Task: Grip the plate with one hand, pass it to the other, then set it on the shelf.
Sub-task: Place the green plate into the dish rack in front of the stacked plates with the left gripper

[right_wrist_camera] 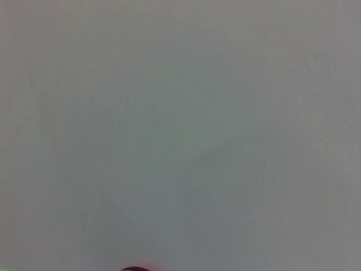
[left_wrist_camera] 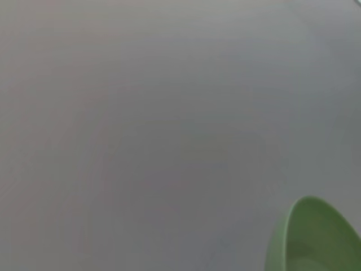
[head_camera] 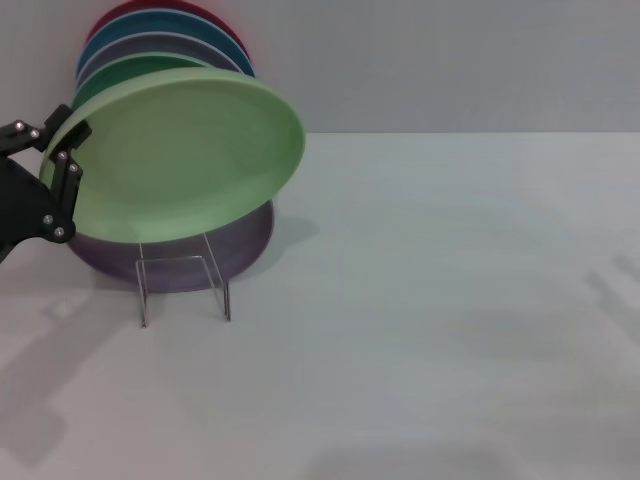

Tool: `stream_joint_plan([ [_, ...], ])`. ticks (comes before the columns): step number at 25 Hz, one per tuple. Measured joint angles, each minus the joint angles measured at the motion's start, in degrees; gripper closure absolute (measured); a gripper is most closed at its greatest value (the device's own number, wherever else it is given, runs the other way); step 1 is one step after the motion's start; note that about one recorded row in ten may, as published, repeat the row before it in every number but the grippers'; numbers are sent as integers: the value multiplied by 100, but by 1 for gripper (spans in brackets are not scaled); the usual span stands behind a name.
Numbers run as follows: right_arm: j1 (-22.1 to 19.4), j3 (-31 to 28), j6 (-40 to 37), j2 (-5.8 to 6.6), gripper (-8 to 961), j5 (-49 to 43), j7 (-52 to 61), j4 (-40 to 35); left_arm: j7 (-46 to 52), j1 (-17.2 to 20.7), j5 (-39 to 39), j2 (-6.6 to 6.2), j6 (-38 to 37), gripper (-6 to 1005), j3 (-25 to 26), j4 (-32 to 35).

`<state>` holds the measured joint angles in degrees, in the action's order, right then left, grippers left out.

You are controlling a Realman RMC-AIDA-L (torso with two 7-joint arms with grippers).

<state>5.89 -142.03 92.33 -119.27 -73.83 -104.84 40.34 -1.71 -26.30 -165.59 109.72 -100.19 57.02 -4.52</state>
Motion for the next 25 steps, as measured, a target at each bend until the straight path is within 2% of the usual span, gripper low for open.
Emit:
stream_joint_plan([
  [6,-5,4,72,-1,360,0,-1,0,13,18,0,-65,49,898,-62,86],
  [16,-33,18,199,-15,361,-22,-2,-9,-57,-15,0,-5,348,894,-142,227],
  [21,-10,18,200,-9,361,-77,-2,-9,-186,8,3,110,613,892,-88,233],
  [25,10,18,200,-4,360,-80,-2,-8,-783,43,27,331,859,891,102,233],
])
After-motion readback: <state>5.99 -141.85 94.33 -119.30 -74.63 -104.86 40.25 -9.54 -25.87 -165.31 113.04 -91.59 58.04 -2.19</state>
